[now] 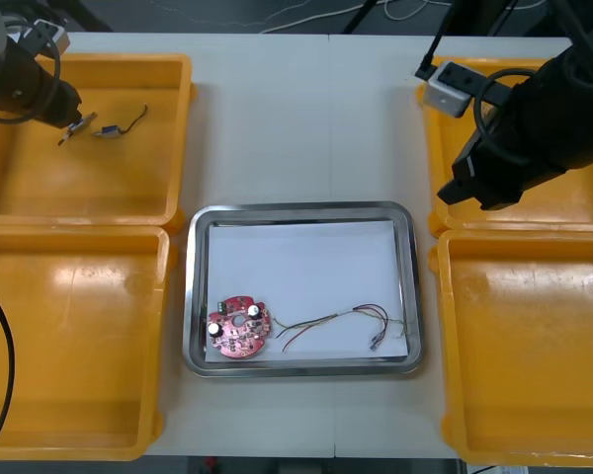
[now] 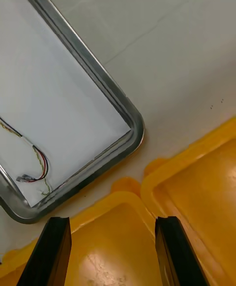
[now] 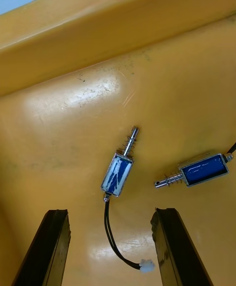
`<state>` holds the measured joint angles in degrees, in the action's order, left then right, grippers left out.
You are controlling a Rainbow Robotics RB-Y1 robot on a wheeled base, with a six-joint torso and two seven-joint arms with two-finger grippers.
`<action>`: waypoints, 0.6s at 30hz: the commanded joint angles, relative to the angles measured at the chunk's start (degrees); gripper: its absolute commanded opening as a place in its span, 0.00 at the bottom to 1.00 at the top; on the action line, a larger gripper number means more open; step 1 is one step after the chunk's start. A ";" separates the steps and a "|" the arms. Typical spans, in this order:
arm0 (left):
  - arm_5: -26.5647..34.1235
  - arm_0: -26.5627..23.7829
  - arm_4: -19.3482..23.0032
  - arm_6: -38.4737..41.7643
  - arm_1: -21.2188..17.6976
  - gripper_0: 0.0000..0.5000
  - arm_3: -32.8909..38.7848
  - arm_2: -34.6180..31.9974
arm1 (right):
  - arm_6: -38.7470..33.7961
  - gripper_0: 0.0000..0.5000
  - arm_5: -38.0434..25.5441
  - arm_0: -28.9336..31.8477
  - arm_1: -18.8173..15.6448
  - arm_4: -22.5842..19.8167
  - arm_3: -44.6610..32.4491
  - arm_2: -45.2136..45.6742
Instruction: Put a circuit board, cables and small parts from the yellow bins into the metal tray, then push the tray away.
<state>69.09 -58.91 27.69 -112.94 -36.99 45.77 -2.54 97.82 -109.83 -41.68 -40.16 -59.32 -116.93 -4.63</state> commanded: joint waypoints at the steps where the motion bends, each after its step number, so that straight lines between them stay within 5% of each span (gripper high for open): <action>1: -1.67 -4.37 -0.70 -4.93 0.17 1.00 -1.91 2.45 | -5.45 1.00 -0.17 2.57 -3.08 1.84 -1.89 4.90; 11: -6.86 -7.01 -1.32 -6.68 0.70 1.00 -10.08 2.45 | -12.83 1.00 -0.17 4.68 -4.49 15.11 -1.10 6.92; 18: -10.64 -7.88 -1.85 -7.12 1.93 1.00 -13.42 1.92 | -13.18 1.00 2.25 4.59 -4.40 20.56 3.12 7.09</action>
<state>60.56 -63.03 26.74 -112.94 -36.60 33.32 -0.79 85.66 -109.35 -37.26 -42.66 -40.37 -114.82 0.61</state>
